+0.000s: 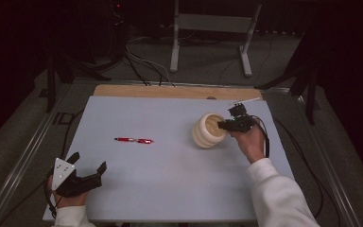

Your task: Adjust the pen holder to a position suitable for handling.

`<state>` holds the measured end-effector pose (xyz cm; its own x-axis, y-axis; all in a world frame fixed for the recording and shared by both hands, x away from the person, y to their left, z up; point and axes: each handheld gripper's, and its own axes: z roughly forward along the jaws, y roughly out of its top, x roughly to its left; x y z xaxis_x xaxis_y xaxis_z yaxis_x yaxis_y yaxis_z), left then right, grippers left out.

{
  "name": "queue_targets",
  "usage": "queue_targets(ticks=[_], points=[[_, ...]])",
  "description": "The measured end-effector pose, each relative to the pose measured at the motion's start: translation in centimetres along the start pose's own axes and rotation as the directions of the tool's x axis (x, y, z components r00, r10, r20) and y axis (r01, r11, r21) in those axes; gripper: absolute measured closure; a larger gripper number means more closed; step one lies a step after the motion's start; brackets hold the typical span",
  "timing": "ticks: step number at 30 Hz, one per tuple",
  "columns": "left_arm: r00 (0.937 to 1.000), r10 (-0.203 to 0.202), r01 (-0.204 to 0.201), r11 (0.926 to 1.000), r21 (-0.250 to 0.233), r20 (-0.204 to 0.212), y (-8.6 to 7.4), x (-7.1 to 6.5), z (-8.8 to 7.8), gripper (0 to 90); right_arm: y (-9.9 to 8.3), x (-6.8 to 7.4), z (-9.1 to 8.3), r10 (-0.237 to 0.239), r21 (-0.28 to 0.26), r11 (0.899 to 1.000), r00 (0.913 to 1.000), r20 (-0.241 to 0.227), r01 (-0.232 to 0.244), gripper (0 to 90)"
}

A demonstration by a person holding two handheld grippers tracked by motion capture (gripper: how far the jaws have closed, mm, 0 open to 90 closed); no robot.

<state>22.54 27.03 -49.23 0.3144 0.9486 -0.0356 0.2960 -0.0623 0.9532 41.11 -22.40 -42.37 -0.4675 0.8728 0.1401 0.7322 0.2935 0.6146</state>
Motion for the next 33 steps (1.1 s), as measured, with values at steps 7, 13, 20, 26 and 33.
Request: queue_targets(ticks=[7,13,20,26,33], points=[[1.0000,0.000,0.000,1.0000,0.000,0.001,0.0,0.0,0.0,0.1,-0.2,3.3,1.1,-0.090,0.038,0.995,0.9951,-0.041,0.091,73.9],[1.0000,0.000,0.000,1.0000,-0.001,0.002,0.0,0.0,0.0,0.1,-0.2,5.6,2.3,-0.154,0.080,0.984,0.9863,-0.059,0.158,73.9],[1.0000,0.002,-0.002,1.0000,0.002,0.004,0.0,0.0,0.0,0.1,-0.3,6.8,4.0,-0.181,0.131,0.974,0.9819,-0.055,0.187,73.3],[1.0000,0.003,-0.003,1.0000,0.002,0.004,0.0,0.0,0.0,0.1,0.0,6.6,4.4,-0.132,0.080,0.986,0.9805,-0.145,0.145,58.9],[1.0000,0.004,-0.004,1.0000,0.003,0.003,0.0,0.0,0.1,0.1,-0.1,6.5,4.0,-0.163,-0.027,0.987,0.9755,-0.147,0.161,29.4]])
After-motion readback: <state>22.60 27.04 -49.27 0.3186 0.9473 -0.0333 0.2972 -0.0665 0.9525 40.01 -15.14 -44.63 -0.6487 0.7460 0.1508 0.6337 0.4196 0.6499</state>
